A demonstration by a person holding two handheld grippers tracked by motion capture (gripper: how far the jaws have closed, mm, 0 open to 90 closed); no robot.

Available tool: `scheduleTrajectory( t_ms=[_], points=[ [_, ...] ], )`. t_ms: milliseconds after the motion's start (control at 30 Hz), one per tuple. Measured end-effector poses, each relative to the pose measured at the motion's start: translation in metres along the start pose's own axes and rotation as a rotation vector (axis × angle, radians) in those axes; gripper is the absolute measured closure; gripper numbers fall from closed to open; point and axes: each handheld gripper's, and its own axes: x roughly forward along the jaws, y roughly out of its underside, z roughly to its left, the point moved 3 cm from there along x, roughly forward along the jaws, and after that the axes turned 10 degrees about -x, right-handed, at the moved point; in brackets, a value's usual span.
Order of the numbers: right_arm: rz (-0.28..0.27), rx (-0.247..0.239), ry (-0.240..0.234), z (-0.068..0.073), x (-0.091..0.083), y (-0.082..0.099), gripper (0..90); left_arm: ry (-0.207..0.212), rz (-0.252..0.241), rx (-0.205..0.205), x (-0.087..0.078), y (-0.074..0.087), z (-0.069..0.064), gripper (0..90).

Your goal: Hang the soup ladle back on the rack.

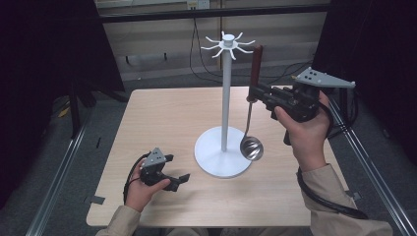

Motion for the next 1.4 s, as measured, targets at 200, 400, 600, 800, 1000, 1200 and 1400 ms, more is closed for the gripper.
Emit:
scheduleTrajectory(
  t_ms=[200,400,600,800,1000,1200,1400],
  points=[
    [0.001,-0.003,-0.01,0.003,0.002,-0.002,74.6,-0.003,-0.006,0.0,0.0,0.0,0.001,1.6],
    [0.007,0.005,-0.01,0.002,0.007,-0.001,74.5,0.002,-0.012,-0.004,0.0,0.0,0.001,1.6],
    [0.004,-0.003,-0.009,0.001,0.01,0.0,74.5,-0.002,-0.007,-0.004,0.0,0.0,0.002,1.6],
    [0.005,-0.006,-0.014,0.0,0.013,-0.001,74.5,-0.003,-0.007,-0.006,0.0,0.0,0.002,1.6],
    [0.005,-0.004,-0.021,0.0,0.017,-0.001,74.4,-0.004,-0.006,-0.004,-0.001,0.0,0.002,1.6],
    [0.0,0.002,-0.03,0.0,0.02,-0.001,74.3,-0.002,-0.005,-0.004,-0.001,0.0,0.002,1.6],
    [-0.01,-0.003,-0.027,0.001,0.024,0.0,74.3,-0.002,-0.007,-0.002,-0.001,-0.001,0.003,1.6]
  ],
)
